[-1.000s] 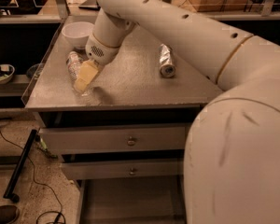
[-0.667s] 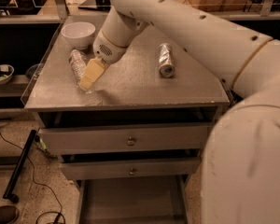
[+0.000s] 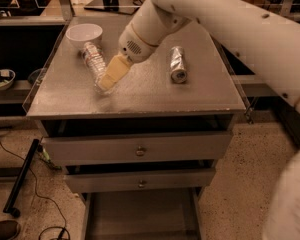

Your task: Place water bottle into bottom drawer

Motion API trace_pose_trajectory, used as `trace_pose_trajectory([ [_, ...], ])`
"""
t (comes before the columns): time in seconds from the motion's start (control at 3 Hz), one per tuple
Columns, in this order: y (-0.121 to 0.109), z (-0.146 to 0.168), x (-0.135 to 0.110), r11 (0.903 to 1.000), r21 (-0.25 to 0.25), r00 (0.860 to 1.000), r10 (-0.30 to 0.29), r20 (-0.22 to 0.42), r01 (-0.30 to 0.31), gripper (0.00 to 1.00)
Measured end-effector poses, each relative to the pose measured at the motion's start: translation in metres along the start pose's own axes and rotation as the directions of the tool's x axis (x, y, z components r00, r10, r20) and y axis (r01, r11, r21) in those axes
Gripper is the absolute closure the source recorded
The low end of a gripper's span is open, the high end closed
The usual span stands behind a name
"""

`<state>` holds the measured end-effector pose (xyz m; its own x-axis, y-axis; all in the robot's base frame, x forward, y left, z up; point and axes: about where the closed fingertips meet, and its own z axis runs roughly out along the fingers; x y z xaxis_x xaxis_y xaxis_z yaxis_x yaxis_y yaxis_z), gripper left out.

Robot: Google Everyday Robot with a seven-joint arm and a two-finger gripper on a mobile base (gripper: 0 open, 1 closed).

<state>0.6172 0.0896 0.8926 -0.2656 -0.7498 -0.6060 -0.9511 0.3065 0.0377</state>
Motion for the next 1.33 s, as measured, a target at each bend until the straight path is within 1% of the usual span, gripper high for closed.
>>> trace_pose_trajectory([
  [0.33,0.003,-0.027,0.016,0.9994,0.034,0.999,0.001,0.034,-0.002,1.0],
  [0.67,0.018,-0.057,0.04,0.9979,0.064,0.995,-0.007,0.1,0.0,1.0],
  [1.0,0.033,-0.08,0.072,0.9952,0.091,0.986,-0.05,0.156,0.037,1.0],
  [1.33,0.033,-0.08,0.071,0.9953,0.09,0.986,-0.051,0.161,0.037,1.0],
])
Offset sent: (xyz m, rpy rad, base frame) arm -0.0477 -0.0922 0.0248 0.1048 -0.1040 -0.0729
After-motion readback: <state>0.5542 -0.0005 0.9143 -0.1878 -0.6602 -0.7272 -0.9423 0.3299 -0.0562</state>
